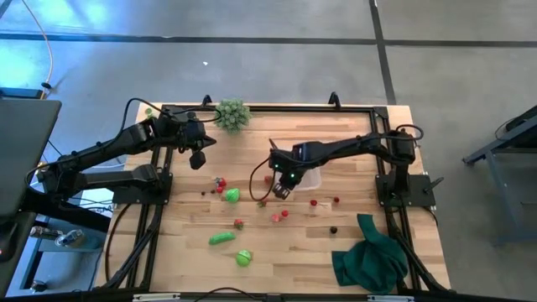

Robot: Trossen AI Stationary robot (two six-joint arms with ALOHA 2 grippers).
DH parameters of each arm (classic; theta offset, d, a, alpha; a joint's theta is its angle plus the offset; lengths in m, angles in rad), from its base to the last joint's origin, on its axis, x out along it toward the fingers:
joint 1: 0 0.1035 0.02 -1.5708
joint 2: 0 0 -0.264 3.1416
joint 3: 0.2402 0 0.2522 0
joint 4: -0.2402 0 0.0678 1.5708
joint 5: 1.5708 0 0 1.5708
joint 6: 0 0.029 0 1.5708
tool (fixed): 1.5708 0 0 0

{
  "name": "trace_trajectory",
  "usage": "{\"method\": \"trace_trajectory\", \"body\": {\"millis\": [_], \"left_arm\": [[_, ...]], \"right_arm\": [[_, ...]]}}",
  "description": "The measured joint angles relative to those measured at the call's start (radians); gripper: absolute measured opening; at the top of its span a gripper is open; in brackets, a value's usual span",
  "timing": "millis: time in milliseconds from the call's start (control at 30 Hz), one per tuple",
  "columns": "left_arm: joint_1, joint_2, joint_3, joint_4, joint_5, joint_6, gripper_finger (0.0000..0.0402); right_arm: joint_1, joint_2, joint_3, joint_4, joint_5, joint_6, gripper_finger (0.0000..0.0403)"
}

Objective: Pick and placing Produce into tupperware
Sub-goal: Prepare the transparent container to put fruits and vegetables into it

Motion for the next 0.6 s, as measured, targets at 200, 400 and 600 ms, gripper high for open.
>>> {"method": "trace_trajectory", "body": {"millis": [200,400,600], "left_arm": [[0.0,0.0,0.0,0.0,0.0,0.0,0.0003],[0.0,0.0,0.0,0.0,0.0,0.0,0.0003],[0.0,0.0,0.0,0.0,0.0,-0.001,0.0003]], "right_arm": [[0.004,0.0,0.0,0.076,-0.03,0.014,0.0],[-0.009,0.002,0.0,0.108,-0.057,0.018,0.0],[-0.016,0.092,0.065,0.128,-0.141,0.004,0.0]]}}
